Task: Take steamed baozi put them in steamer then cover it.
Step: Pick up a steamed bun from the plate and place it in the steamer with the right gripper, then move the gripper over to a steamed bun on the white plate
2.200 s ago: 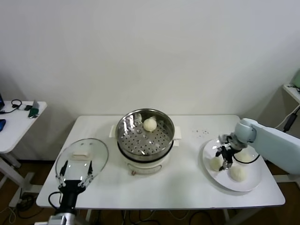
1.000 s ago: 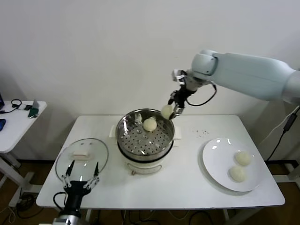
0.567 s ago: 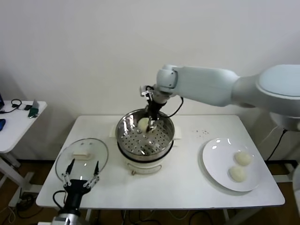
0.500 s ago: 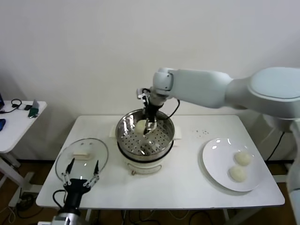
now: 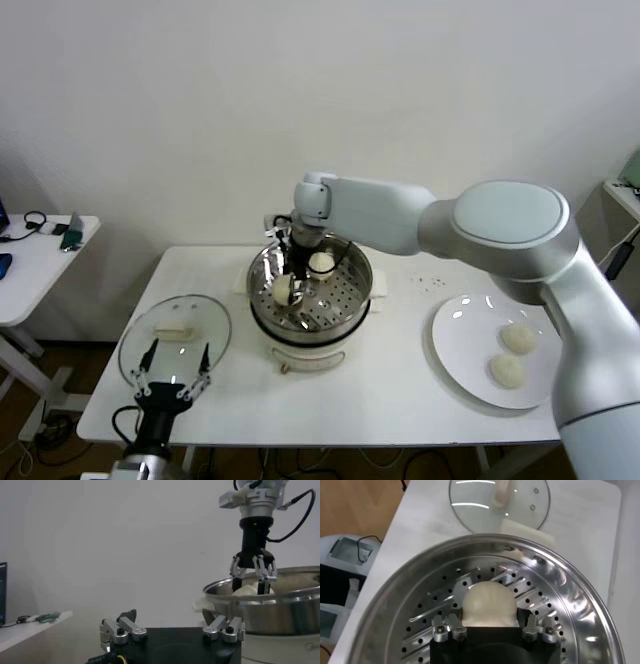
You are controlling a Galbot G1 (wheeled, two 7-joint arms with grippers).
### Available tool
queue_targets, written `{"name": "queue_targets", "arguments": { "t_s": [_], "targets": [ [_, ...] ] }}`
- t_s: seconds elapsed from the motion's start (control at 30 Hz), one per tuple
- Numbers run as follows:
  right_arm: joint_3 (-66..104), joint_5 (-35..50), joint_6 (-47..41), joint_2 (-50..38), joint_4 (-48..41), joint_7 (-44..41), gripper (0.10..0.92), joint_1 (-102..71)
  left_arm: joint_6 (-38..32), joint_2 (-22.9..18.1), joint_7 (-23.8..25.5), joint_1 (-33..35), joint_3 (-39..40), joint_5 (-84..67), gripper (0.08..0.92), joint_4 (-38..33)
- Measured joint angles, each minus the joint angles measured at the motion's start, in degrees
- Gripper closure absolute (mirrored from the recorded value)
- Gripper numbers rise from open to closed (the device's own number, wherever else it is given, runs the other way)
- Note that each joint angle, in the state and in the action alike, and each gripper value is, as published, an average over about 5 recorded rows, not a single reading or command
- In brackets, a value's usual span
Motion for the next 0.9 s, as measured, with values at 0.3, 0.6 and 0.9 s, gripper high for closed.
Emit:
{"name": "queue_targets", "arguments": {
  "t_s": [0.3,0.6,0.9],
  "targets": [
    [0.6,-1.6,-0.1,0.5,-1.1,-0.8,0.228,-0.8,0.2,-0.1,0.0,-0.5,0.1,0.0,0.177,0.2],
    [1.9,-3.1,0.0,-1.8,1.0,-1.6,0.203,0.9,0.4,-0.1,0.0,-0.1,0.1,-0.2,0.177,0.0],
    [2.2,-3.8,0.8,-10.8,10.4,-2.9,0.203,8.0,0.4,-0.3,0.0,0.2,0.7,0.0,0.177,-0.9]
  ]
}}
